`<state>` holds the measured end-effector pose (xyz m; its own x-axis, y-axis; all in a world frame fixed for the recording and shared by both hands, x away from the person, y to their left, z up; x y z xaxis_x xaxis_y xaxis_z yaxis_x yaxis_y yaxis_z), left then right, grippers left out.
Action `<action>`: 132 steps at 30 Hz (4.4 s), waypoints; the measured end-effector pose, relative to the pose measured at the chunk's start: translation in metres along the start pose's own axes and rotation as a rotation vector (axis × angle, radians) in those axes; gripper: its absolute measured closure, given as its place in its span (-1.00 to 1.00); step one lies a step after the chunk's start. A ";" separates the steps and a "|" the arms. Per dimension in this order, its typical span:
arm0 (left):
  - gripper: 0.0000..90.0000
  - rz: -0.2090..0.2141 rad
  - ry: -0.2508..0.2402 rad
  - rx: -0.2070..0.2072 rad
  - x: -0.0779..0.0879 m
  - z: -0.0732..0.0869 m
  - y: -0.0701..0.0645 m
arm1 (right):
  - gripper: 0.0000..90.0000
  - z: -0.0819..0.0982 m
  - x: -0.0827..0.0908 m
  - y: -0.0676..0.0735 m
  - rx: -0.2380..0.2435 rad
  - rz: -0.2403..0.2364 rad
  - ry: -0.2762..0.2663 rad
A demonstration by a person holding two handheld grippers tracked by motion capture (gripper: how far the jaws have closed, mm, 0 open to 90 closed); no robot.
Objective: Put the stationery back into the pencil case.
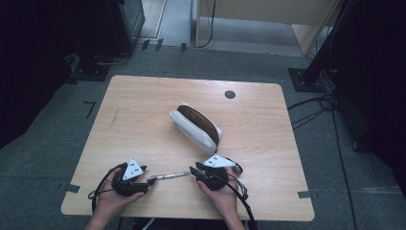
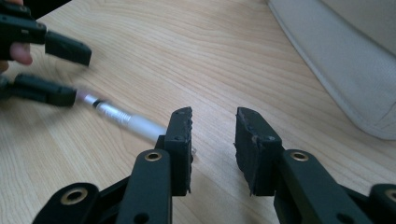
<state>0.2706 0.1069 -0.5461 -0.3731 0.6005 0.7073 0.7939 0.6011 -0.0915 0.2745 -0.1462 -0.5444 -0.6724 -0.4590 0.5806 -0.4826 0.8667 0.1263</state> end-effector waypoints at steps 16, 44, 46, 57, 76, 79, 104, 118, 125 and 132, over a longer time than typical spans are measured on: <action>-0.29 -0.166 -0.062 0.184 -0.001 0.003 0.027 | 0.34 0.005 -0.005 0.003 0.047 -0.055 0.047; -0.71 -0.240 -0.053 0.288 0.018 0.020 0.062 | 0.79 0.006 -0.013 0.032 0.225 -0.104 0.073; -0.72 -0.240 -0.055 0.289 0.018 0.020 0.062 | 0.79 0.005 -0.010 0.031 0.204 -0.107 0.057; -0.73 -0.239 -0.053 0.289 0.018 0.020 0.062 | 0.80 -0.022 0.017 0.023 0.196 -0.066 -0.031; -0.73 -0.240 -0.053 0.289 0.018 0.020 0.062 | 0.80 -0.081 0.061 -0.007 0.166 0.004 -0.142; -0.73 -0.240 -0.053 0.289 0.018 0.020 0.062 | 0.80 -0.092 0.066 -0.014 0.170 0.022 -0.162; -0.73 -0.240 -0.052 0.288 0.017 0.020 0.062 | 0.80 -0.124 0.034 -0.071 0.165 0.140 -0.083; -0.73 -0.241 -0.051 0.288 0.017 0.020 0.062 | 0.79 -0.138 0.019 -0.070 0.149 0.122 -0.067; -0.73 -0.240 -0.051 0.288 0.018 0.020 0.062 | 0.78 -0.149 0.008 -0.068 0.150 0.117 -0.051; -0.73 -0.241 -0.051 0.288 0.017 0.020 0.062 | 0.77 -0.149 -0.001 -0.069 0.135 0.119 -0.042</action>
<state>0.3037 0.1652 -0.5534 -0.5616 0.4452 0.6974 0.5158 0.8475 -0.1257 0.3922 -0.1766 -0.4336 -0.7509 -0.3652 0.5503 -0.4672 0.8826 -0.0518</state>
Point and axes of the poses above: each handheld gripper's, and its own axes: x roughly backward along the jaws, z roughly out of its underside, y roughly to its left, the point moved 5 cm from there along -x, roughly forward along the jaws, and after that the axes turned 11 degrees about z, right-handed, at the moved point
